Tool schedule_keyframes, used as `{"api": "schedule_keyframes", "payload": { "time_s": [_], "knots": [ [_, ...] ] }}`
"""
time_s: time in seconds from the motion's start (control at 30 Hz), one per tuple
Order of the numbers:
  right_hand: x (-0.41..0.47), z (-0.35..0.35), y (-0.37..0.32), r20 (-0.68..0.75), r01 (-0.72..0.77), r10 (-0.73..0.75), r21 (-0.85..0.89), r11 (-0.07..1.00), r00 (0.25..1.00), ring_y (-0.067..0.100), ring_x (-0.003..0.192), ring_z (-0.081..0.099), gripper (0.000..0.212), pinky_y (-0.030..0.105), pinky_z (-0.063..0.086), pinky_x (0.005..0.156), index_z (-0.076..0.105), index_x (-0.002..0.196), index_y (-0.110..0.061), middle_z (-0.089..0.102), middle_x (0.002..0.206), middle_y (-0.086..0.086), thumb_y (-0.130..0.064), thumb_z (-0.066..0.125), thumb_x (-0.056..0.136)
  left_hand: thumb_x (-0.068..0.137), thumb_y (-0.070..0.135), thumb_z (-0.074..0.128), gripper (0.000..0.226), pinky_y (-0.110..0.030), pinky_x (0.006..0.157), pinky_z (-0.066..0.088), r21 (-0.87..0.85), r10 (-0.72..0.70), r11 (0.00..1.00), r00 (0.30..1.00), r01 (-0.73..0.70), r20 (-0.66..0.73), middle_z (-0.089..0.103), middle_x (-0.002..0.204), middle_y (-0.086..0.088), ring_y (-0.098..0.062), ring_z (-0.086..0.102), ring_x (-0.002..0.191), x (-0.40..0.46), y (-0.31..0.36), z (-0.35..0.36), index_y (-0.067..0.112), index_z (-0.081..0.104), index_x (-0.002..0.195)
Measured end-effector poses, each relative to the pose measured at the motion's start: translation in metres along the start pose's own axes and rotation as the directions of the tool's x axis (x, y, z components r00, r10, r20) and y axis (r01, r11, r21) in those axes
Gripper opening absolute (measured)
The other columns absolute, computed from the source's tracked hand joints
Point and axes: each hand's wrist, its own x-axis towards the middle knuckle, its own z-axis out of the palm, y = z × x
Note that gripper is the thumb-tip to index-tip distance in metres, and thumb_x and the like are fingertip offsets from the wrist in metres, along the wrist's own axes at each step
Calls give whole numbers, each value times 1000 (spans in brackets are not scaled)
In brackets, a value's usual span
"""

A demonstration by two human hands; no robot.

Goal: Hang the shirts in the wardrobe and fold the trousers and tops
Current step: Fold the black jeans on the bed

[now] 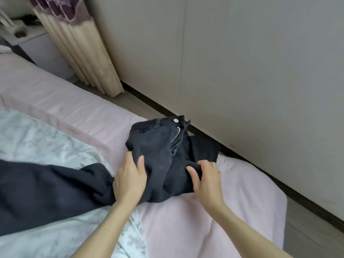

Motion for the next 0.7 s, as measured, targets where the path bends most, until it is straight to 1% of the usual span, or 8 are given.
{"api": "schedule_keyframes", "payload": {
  "time_s": [0.17, 0.27, 0.47, 0.53, 0.6, 0.63, 0.67, 0.7],
  "knots": [
    [-78, -41, -32, 120, 49, -40, -68, 997, 992, 20, 85, 47, 23, 29, 29, 78, 55, 83, -11, 54, 81, -7, -32, 56, 91, 98, 34, 35, 36, -38, 72, 33, 36, -51, 998, 998, 49, 48, 60, 119, -15, -40, 55, 103, -78, -16, -70, 9, 40, 125],
    [-127, -61, -55, 199, 57, -37, -96, 994, 979, 23, 92, 48, 24, 32, 29, 80, 53, 86, -10, 58, 88, -3, -34, 51, 94, 98, 32, 36, 35, -42, 79, 39, 102, -84, 992, 990, 72, 117, 59, 116, -21, -41, 54, 104, -118, -34, -117, 9, 36, 124],
    [-272, -99, -76, 273, 65, -34, -106, 992, 961, 26, 96, 46, 27, 33, 27, 82, 51, 94, -8, 58, 90, 4, -34, 47, 95, 93, 32, 45, 36, -35, 72, 35, 95, -175, 983, 961, 158, 215, 57, 115, -17, -39, 53, 104, -250, -87, -185, 13, 33, 121],
    [-343, -110, -74, 375, 85, -21, -155, 984, 927, 27, 94, 47, 28, 33, 26, 79, 50, 95, -9, 54, 86, 3, -37, 45, 96, 92, 31, 48, 28, -36, 72, 38, 185, -231, 965, 930, 184, 285, 59, 108, -15, -36, 55, 96, -311, -119, -203, 14, 33, 108],
    [-408, -118, -68, 509, 147, -31, -188, 971, 860, 27, 95, 47, 30, 33, 27, 77, 48, 97, -11, 53, 87, 1, -40, 43, 95, 90, 29, 50, 27, -37, 72, 43, 269, -302, 940, 879, 210, 369, 58, 102, -14, -33, 54, 88, -359, -151, -214, 15, 29, 99],
    [-431, -122, -65, 553, 169, -21, -219, 961, 833, 26, 98, 47, 30, 33, 29, 78, 48, 99, -13, 54, 91, 0, -42, 43, 95, 89, 27, 52, 30, -38, 75, 46, 290, -354, 925, 834, 245, 424, 57, 103, -15, -33, 54, 90, -375, -163, -217, 13, 28, 102],
    [-444, -125, -64, 553, 169, -7, -243, 955, 833, 24, 100, 47, 30, 33, 31, 80, 48, 104, -15, 57, 96, -1, -43, 44, 94, 88, 23, 55, 38, -40, 81, 47, 271, -386, 919, 790, 286, 477, 54, 109, -16, -34, 54, 97, -385, -170, -218, 10, 29, 112],
    [-448, -126, -64, 516, 145, 11, -261, 955, 856, 23, 103, 48, 30, 34, 34, 83, 48, 110, -16, 59, 100, -1, -41, 43, 94, 87, 21, 58, 53, -40, 91, 45, 209, -389, 921, 767, 328, 511, 50, 121, -18, -34, 51, 109, -389, -175, -219, 7, 26, 127]
  ]
}}
